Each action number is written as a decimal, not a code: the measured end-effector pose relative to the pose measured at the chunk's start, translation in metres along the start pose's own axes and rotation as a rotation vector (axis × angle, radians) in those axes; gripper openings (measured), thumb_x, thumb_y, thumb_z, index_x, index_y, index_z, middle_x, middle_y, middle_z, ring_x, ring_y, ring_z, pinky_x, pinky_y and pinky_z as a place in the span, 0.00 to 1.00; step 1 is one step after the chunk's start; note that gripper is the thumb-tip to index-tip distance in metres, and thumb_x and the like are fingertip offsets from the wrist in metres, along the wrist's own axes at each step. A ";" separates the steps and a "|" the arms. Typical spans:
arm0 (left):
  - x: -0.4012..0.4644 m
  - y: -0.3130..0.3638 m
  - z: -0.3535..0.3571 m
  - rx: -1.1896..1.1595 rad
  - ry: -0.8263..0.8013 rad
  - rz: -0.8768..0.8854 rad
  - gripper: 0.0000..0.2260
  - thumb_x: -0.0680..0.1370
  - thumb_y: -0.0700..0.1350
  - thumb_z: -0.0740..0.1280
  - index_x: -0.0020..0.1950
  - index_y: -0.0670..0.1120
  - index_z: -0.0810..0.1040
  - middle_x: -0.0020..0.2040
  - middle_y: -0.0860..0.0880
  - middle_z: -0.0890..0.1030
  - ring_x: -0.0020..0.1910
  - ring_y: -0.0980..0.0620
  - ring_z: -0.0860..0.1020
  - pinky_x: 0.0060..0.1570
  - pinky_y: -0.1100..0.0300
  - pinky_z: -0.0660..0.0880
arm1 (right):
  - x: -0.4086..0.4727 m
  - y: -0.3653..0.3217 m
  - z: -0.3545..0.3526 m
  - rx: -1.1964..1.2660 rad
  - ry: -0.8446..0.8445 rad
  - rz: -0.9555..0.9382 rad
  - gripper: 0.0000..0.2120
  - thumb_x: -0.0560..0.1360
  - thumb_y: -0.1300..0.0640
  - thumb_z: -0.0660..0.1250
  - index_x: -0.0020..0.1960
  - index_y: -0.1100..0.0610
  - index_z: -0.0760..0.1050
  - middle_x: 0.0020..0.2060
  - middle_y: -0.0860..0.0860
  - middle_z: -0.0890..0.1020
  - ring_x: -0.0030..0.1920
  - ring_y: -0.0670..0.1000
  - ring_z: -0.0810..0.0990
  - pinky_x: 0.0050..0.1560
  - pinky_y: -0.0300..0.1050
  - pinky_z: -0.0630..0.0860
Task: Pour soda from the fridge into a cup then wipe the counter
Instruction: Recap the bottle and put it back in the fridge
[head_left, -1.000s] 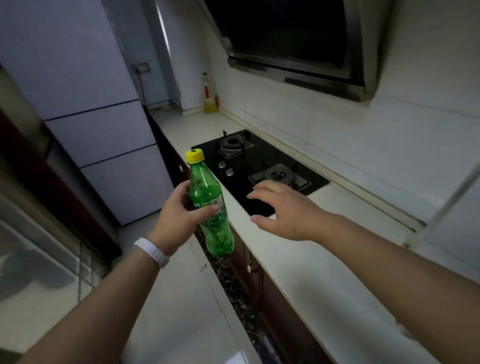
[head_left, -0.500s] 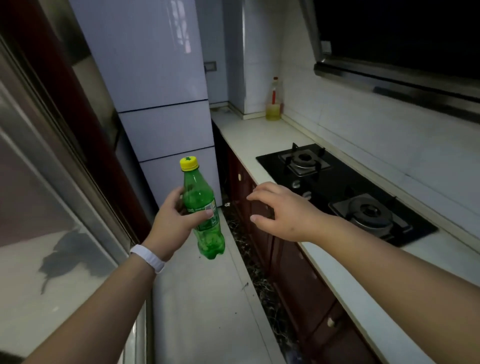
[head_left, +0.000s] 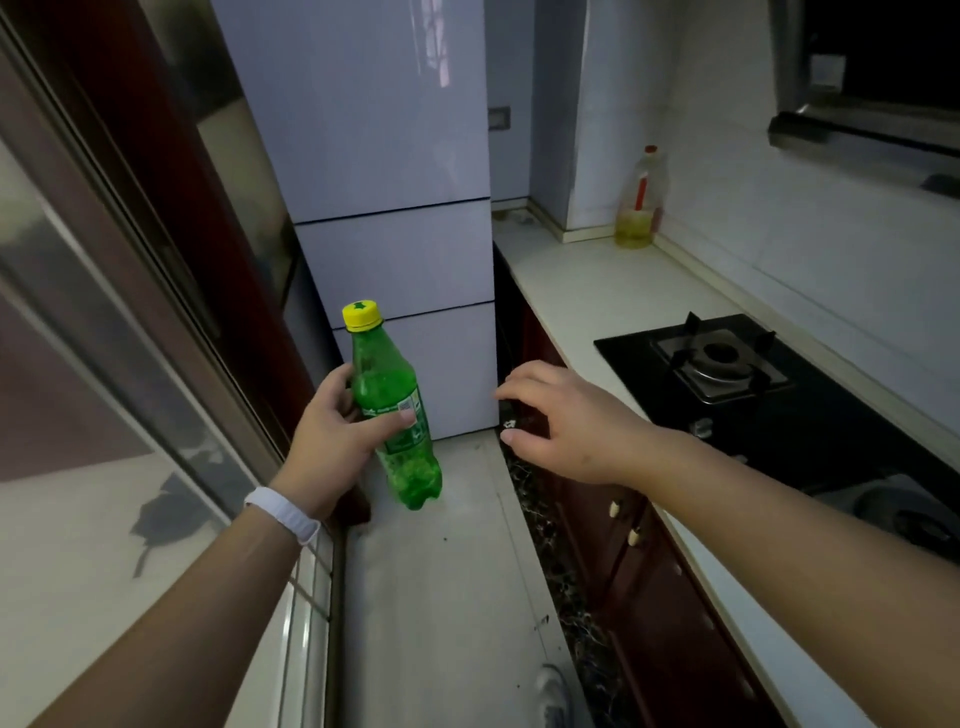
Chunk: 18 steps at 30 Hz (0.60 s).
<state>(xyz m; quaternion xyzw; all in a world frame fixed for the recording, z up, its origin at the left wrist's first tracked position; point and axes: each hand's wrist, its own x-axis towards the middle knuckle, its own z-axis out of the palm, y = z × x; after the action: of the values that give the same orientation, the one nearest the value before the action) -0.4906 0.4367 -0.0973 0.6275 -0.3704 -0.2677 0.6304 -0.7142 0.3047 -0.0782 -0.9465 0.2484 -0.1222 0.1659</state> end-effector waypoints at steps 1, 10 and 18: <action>0.016 -0.002 0.002 0.005 0.015 0.002 0.27 0.68 0.30 0.75 0.62 0.48 0.75 0.51 0.50 0.83 0.48 0.56 0.83 0.44 0.65 0.79 | 0.017 0.011 0.001 0.007 0.002 -0.009 0.23 0.77 0.44 0.63 0.71 0.48 0.68 0.67 0.43 0.68 0.67 0.45 0.66 0.67 0.48 0.68; 0.157 0.000 0.019 0.058 0.146 0.011 0.25 0.68 0.28 0.74 0.60 0.47 0.74 0.51 0.49 0.83 0.46 0.58 0.83 0.43 0.66 0.78 | 0.177 0.093 -0.025 0.057 -0.036 -0.117 0.23 0.78 0.45 0.63 0.71 0.50 0.68 0.67 0.46 0.68 0.66 0.46 0.66 0.66 0.43 0.65; 0.242 0.002 -0.001 0.094 0.234 0.011 0.28 0.68 0.29 0.75 0.66 0.41 0.73 0.57 0.41 0.82 0.48 0.56 0.83 0.45 0.65 0.79 | 0.290 0.122 -0.030 0.084 -0.059 -0.204 0.23 0.77 0.43 0.63 0.70 0.49 0.69 0.64 0.44 0.69 0.64 0.46 0.68 0.66 0.49 0.68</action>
<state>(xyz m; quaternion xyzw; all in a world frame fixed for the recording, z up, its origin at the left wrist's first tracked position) -0.3490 0.2429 -0.0637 0.6812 -0.3099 -0.1716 0.6407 -0.5307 0.0490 -0.0531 -0.9622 0.1407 -0.1209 0.1994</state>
